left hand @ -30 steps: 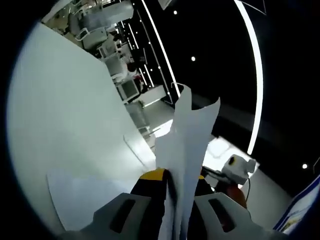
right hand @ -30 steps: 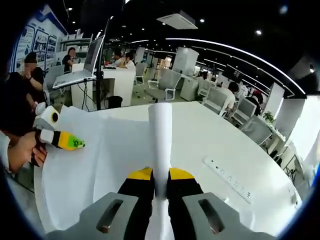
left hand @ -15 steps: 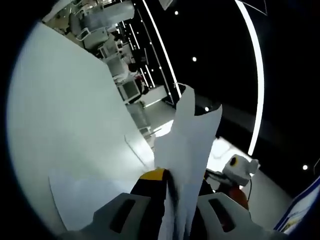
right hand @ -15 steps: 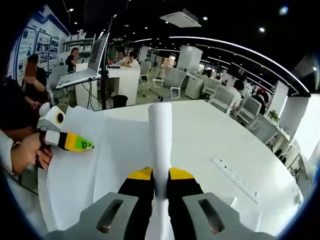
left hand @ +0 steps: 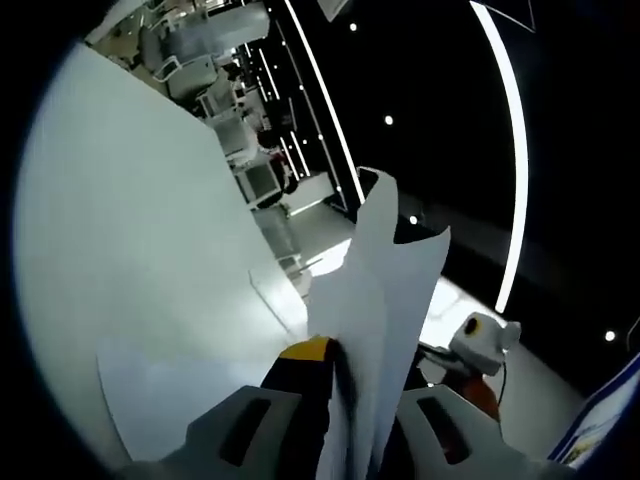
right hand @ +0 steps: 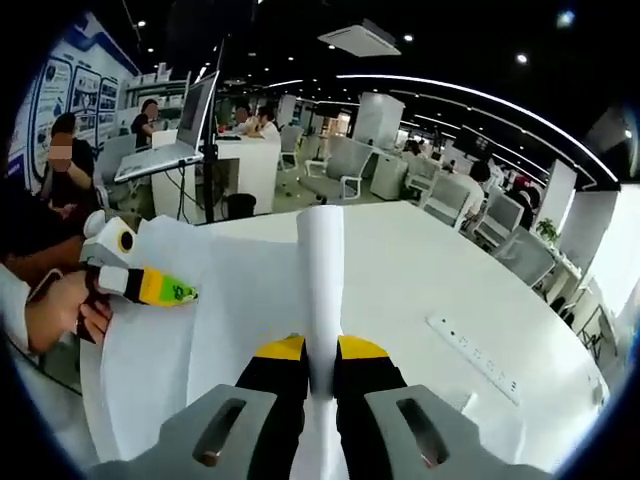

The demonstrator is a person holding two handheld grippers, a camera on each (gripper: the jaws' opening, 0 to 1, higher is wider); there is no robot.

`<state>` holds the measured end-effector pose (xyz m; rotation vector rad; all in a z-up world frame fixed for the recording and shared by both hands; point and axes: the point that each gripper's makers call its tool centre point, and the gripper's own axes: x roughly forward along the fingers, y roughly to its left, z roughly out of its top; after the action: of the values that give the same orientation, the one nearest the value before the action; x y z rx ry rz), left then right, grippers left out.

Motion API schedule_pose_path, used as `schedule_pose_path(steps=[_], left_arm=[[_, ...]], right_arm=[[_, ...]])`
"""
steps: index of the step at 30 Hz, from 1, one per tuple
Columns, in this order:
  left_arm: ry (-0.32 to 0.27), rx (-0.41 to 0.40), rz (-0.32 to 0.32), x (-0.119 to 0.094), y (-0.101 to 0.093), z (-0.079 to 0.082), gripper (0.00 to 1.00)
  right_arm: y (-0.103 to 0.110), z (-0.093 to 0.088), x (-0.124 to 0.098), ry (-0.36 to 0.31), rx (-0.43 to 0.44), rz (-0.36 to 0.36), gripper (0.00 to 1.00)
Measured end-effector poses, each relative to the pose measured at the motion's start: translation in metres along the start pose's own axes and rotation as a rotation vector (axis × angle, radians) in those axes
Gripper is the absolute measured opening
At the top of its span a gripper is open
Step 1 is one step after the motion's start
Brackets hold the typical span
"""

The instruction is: Organize the stack of printing papers by aligning and flattening the scattered papers on the table

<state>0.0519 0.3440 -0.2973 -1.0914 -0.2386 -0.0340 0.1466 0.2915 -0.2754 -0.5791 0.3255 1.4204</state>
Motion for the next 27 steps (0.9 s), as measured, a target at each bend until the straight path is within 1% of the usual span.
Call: schedule_pose_path(steps=[7, 22, 27], left_arm=[[0.003, 0.002, -0.002, 0.001, 0.000, -0.001, 0.11], [0.002, -0.008, -0.004, 0.006, 0.000, -0.004, 0.11], [0.002, -0.009, -0.001, 0.007, 0.001, -0.005, 0.11]], right_arm=[[0.003, -0.006, 0.000, 0.008, 0.012, 0.005, 0.05], [0.018, -0.004, -0.004, -0.011, 0.022, 0.027, 0.05], [0.019, -0.005, -0.002, -0.007, 0.031, 0.033, 0.06]])
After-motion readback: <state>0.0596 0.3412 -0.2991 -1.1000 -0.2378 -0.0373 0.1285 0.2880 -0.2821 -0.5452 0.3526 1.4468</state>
